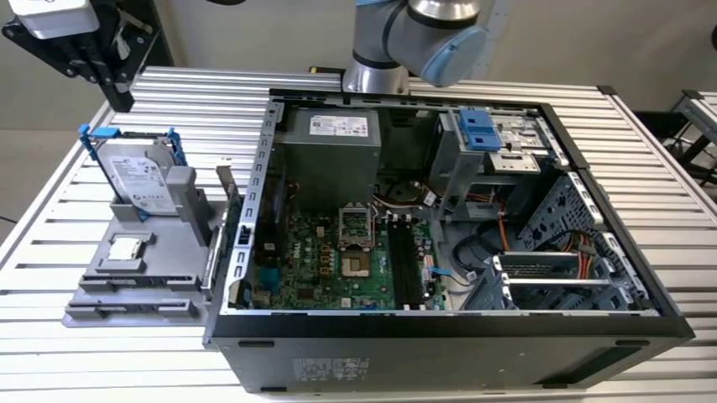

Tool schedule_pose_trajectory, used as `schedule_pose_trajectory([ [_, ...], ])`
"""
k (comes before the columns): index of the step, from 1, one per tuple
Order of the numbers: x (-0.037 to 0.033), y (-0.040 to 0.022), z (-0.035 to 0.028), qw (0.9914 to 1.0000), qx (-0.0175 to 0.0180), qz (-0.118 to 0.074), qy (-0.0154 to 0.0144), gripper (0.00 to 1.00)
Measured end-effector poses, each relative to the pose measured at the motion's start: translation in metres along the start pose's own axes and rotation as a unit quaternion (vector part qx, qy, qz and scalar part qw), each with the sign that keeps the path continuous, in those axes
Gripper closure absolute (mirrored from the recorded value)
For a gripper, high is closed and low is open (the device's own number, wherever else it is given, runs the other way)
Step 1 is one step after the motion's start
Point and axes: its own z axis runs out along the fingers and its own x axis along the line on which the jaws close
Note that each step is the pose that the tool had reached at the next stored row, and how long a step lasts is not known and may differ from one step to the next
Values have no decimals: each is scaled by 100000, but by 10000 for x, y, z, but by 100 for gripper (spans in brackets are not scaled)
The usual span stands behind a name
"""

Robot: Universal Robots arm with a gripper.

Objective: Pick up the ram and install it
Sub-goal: 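Reach for the ram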

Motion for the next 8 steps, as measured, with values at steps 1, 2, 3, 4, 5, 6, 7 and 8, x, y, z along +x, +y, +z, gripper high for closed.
schedule_pose_trajectory([
  [1, 25, 0, 0, 100000, -3, -14, -1, 100],
  [2, 49, -1, -1, 100000, -2, -31, 0, 100],
  [3, 73, -1, -2, 100000, -1, -49, 2, 100],
  [4, 96, -2, -2, 100000, -2, -65, 0, 100],
  [5, 118, -2, -2, 100000, -1, -79, 4, 100],
  [6, 140, -2, -3, 100000, -2, -94, 3, 100],
  [7, 161, -2, -3, 100000, -2, -110, 6, 100],
  [8, 178, -3, -4, 100000, -1, -126, 9, 100],
])
